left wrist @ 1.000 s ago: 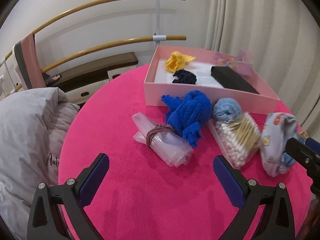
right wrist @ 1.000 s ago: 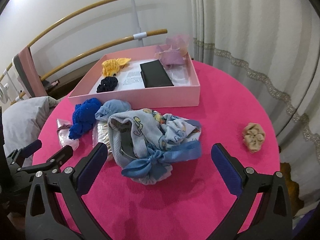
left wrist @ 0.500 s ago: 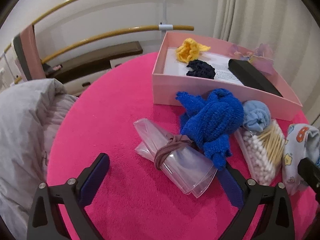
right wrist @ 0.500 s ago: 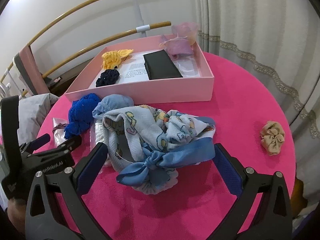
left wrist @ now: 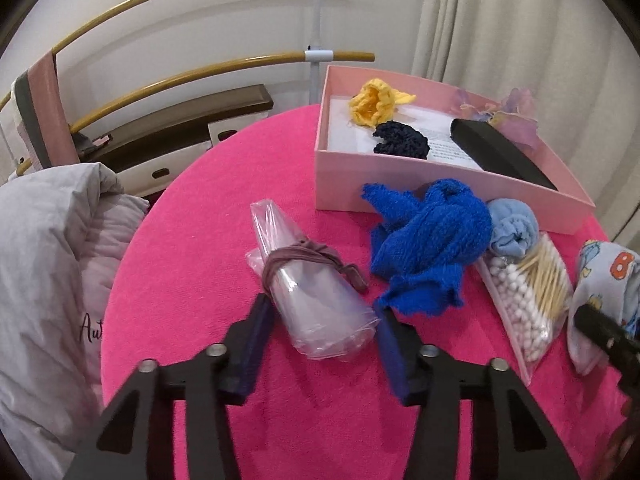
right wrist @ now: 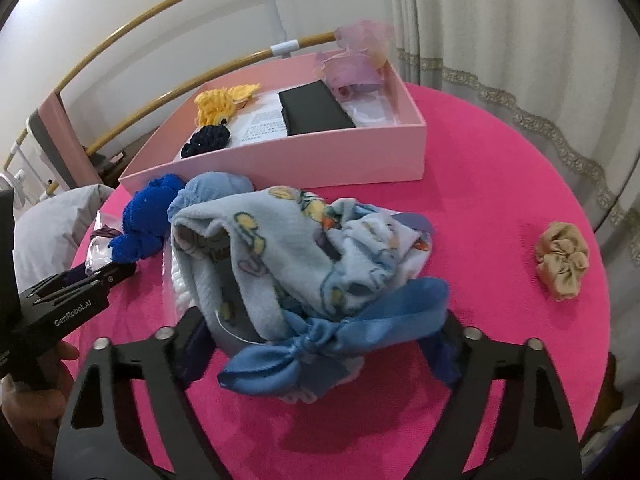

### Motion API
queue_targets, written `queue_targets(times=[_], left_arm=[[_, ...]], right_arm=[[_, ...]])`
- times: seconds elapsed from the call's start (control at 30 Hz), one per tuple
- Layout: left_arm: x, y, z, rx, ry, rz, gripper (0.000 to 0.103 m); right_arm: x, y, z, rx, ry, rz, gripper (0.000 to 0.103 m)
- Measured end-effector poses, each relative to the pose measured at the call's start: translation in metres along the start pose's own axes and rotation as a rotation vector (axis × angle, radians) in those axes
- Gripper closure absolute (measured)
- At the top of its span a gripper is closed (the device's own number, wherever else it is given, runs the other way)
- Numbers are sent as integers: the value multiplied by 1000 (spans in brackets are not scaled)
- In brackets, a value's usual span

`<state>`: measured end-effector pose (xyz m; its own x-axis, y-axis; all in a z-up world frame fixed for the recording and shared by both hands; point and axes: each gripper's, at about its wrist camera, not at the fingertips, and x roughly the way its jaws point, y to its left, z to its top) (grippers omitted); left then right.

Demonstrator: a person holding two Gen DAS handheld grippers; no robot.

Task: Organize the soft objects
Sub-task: 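Grasp the clear plastic bag bundle with the left tool while the right tool grasps the patterned cloth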

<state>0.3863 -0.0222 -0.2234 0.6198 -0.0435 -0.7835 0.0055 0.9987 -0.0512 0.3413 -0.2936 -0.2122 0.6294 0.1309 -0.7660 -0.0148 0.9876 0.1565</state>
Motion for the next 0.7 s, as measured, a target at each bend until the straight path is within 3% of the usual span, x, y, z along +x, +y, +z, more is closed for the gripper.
queue_targets(times=[0.1,0.23,0.3,0.37,0.43,0.53,0.7], left_arm=[[-9,5,-5,3,1,-4,61],[-11,7,-6,11,-11,33,49],[-8,6,-3,5,-14,37,49],[-4,6,0,7,-14,35,52],[-4,7,1,5,-14,25,63],[-7,10,-2,6,-12,22,70],[-17,15,-6,-2,-12,15,72]], right_arm=[[-6,-5,-1,18,-3,12,24],[-8,-5,-1,20,-6,3,25],[-6,-3,0,16,-7,-4,25],[-4,-2,0,12,-7,-9,27],[-5,-2,0,7,-15,-18,37],[-7,-5,0,10,-16,-16,43],[-8,-3,0,6,-17,-19,45]])
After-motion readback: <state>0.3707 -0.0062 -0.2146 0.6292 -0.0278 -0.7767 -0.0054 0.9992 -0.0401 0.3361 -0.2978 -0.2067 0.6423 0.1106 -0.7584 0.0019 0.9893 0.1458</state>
